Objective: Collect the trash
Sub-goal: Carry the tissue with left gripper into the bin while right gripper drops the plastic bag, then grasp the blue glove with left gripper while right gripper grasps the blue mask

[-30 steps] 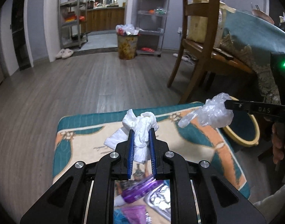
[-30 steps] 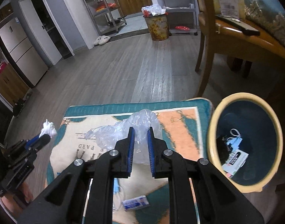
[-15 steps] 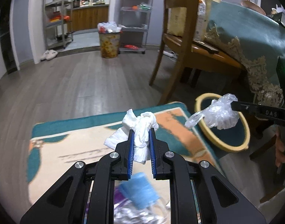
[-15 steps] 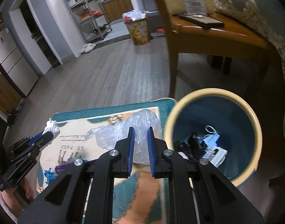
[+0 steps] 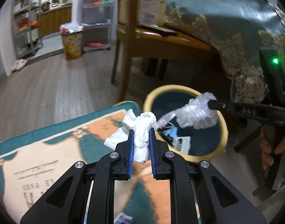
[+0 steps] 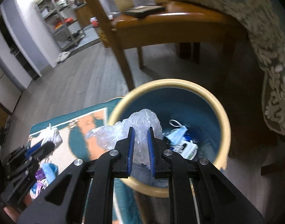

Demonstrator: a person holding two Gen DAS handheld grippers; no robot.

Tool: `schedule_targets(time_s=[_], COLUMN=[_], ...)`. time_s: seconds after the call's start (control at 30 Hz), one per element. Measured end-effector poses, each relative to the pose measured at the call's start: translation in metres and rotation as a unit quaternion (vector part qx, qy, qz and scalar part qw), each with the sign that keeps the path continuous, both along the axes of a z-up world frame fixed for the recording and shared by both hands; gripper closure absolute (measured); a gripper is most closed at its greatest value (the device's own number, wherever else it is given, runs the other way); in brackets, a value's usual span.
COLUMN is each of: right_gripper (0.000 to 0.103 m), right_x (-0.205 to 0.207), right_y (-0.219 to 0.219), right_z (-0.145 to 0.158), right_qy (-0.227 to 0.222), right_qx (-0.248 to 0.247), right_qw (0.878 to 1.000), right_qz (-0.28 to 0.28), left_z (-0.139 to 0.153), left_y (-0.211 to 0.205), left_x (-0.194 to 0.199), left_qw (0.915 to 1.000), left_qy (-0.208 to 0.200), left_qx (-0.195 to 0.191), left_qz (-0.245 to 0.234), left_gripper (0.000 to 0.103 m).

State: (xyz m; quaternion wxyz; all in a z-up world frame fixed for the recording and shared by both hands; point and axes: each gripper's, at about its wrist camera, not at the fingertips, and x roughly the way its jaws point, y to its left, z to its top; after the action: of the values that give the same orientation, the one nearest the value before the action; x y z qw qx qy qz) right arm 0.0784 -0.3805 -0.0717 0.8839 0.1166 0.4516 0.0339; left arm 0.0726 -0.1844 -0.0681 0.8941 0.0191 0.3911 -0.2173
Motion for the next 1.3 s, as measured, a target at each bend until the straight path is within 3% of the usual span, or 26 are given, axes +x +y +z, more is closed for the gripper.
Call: schedule_targets(time_s=[0.17, 0.6, 0.7, 0.77, 0.87, 1.0, 1.3], right_gripper=[0.09, 0.088, 0.079, 0.062, 0.059, 0.057, 0.045], right_x=[0.002, -0.004, -0.005, -0.006, -0.007, -0.006, -0.002], right_y=[-0.028, -0.047, -0.054, -0.058, -0.058, -0.056, -0.014], right_z=[-0.008, -0.014, -0.014, -0.014, -0.014, -0.013, 0.001], right_qy=[0.008, 0.014, 0.01, 0.006, 0.005, 0.004, -0.011], right_qx=[-0.001, -0.005, 0.001, 0.006, 0.006, 0.003, -0.009], right_qw=[0.999, 0.998, 0.997, 0.997, 0.997, 0.997, 0.999], right_qz=[-0.034, -0.061, -0.071, -0.079, -0.08, -0.077, -0.037], left_z=[-0.012, -0.047, -0.046, -0.046, -0.044, -0.038, -0.008], left_y=[-0.03, -0.086, -0.085, -0.085, -0.086, -0.081, -0.025], left_x=[0.004, 0.016, 0.017, 0.017, 0.015, 0.011, -0.004], left_qw=[0.9996, 0.9956, 0.9959, 0.9956, 0.9959, 0.9965, 0.9995], left_qy=[0.011, 0.054, 0.052, 0.051, 0.044, 0.035, 0.003], left_qx=[0.005, 0.011, -0.001, -0.005, -0.005, -0.003, 0.017], left_qz=[-0.026, -0.076, -0.074, -0.078, -0.079, -0.075, -0.028], left_gripper=[0.086, 0.086, 0.077, 0.068, 0.052, 0.04, 0.032])
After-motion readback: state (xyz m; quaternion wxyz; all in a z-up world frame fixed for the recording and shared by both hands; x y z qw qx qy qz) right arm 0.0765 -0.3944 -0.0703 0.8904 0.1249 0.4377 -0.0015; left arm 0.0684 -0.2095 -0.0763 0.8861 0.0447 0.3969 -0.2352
